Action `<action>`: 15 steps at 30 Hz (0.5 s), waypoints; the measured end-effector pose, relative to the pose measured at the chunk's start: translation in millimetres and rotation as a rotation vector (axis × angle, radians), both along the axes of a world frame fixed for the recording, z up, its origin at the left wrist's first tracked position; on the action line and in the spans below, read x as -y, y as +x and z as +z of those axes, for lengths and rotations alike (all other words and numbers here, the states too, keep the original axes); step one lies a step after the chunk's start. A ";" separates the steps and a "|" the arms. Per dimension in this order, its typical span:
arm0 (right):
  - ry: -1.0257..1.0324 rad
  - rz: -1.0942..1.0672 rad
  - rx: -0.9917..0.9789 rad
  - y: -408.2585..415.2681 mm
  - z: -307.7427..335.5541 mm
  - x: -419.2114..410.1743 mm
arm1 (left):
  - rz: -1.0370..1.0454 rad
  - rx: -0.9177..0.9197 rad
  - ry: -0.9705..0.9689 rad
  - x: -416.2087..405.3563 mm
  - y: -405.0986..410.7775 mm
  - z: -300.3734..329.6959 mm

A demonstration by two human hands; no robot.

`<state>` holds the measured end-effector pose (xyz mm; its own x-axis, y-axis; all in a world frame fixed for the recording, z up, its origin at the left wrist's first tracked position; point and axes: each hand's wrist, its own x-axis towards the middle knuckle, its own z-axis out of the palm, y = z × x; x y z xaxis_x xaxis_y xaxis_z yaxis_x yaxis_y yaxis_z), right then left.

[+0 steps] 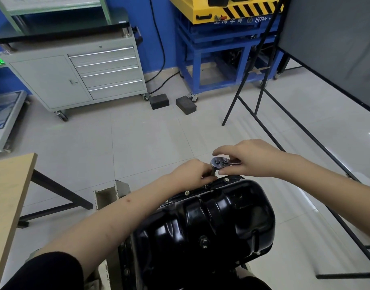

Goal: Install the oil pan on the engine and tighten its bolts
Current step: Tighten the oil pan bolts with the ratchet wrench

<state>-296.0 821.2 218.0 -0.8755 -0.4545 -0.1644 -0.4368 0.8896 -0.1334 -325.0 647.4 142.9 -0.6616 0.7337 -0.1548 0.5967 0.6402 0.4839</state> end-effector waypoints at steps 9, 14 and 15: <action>-0.068 0.146 -0.003 18.7 2.5 -10.0 | -0.008 0.153 0.010 -3.1 -1.6 0.5; -0.099 0.273 -0.173 30.2 1.0 -20.8 | 0.062 0.161 -0.078 10.1 -15.9 -15.6; -0.113 0.273 -0.211 31.7 0.1 -22.8 | 0.083 0.163 -0.103 12.1 -17.8 -21.4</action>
